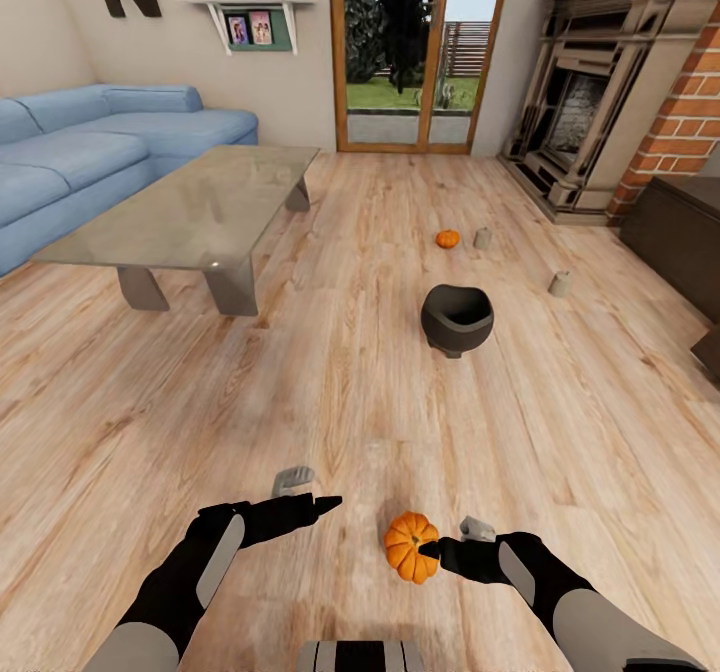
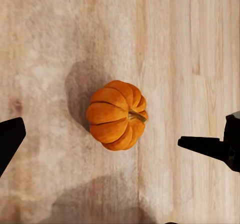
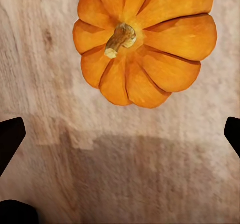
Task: Place each of the two pumpkins and all three candles from the living room inside a cabinet in the living room (use any cabinet), then make sure every cabinet is closed, and position the cauldron so it is next to a table in the living room.
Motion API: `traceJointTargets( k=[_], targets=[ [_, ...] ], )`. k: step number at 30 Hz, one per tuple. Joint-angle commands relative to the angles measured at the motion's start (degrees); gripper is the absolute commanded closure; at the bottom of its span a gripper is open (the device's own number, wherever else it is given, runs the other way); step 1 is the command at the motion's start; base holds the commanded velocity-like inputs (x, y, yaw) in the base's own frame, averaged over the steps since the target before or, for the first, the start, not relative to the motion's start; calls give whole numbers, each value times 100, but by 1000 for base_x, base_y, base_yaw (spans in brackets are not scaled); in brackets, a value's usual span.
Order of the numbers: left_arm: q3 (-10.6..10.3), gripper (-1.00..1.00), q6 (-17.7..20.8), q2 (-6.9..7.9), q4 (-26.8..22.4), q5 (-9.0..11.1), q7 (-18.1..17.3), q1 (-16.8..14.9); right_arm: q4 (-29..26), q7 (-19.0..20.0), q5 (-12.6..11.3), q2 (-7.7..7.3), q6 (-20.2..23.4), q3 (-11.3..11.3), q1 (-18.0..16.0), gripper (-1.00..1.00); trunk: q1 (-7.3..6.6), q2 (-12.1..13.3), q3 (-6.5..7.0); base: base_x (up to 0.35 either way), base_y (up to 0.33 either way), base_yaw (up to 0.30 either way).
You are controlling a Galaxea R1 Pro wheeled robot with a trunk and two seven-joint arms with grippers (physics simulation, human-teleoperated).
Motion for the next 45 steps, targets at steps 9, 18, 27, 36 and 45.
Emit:
traceJointTargets(
  k=[9,18,27,36,45],
  targets=[
    [10,-100,43,-1,-4,26,12,-1,-7,-3,-25,7,38,-7,-1,-100,-1,-2,-4,157,0,0],
    [10,-100,35,-1,-4,26,16,0,-7,-4,-23,8,34,-7,-1,-100,-1,-2,-4,285,0,0],
    [9,-100,30,-1,-4,26,23,-3,-7,-15,-17,8,36,-7,-1,-100,17,-11,-159,15,0,0],
    [10,-100,32,-1,-4,26,22,-1,-7,-13,-16,8,34,-7,-1,-100,40,-23,-359,0,0,0],
    [2,-100,27,-1,-4,26,21,-1,-7,-13,-16,8,33,-7,-1,-100,63,-35,-558,0,0,0]
  ],
)
